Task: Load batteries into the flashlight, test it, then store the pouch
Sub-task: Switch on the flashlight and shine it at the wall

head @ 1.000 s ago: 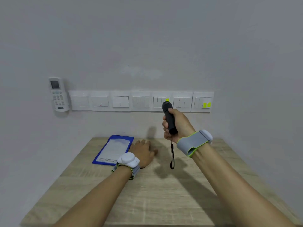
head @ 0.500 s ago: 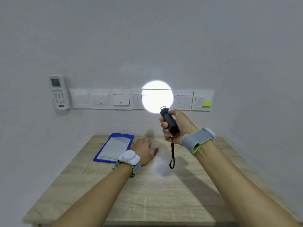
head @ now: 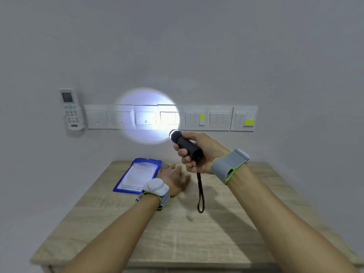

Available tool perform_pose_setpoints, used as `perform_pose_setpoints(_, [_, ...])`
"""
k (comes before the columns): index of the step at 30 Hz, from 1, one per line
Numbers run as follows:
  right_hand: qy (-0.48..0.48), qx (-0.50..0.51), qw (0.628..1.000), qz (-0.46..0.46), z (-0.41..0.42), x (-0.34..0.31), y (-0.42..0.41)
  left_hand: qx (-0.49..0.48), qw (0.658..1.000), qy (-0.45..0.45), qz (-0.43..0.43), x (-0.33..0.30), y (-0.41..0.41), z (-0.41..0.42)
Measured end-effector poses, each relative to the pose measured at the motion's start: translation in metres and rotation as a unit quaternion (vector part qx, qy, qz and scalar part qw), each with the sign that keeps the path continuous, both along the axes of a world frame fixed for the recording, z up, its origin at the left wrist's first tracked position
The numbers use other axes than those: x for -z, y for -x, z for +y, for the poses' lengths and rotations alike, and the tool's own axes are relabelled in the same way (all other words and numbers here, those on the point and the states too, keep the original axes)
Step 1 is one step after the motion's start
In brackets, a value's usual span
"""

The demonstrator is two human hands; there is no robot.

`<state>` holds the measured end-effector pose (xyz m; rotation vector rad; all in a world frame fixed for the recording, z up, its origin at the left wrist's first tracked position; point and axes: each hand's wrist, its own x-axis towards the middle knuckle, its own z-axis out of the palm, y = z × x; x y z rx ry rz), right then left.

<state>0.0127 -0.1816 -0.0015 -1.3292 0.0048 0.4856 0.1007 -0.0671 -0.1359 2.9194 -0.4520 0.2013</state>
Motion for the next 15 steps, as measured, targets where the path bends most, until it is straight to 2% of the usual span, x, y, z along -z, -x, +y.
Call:
perform_pose_setpoints(4, [-0.011, 0.031, 0.999, -0.003, -0.001, -0.001, -0.002, 0.018, 1.000, 0.001, 0.017, -0.001, -0.001, 0.002])
perform_pose_setpoints(10, [-0.032, 0.183, 0.982, -0.022, -0.032, 0.008, -0.014, 0.015, 1.000, 0.014, 0.000, 0.006, -0.007, 0.001])
perform_pose_setpoints(15, [-0.031, 0.234, 0.971, -0.028, -0.049, 0.012, -0.014, 0.018, 1.000, 0.002, 0.000, 0.008, -0.009, 0.001])
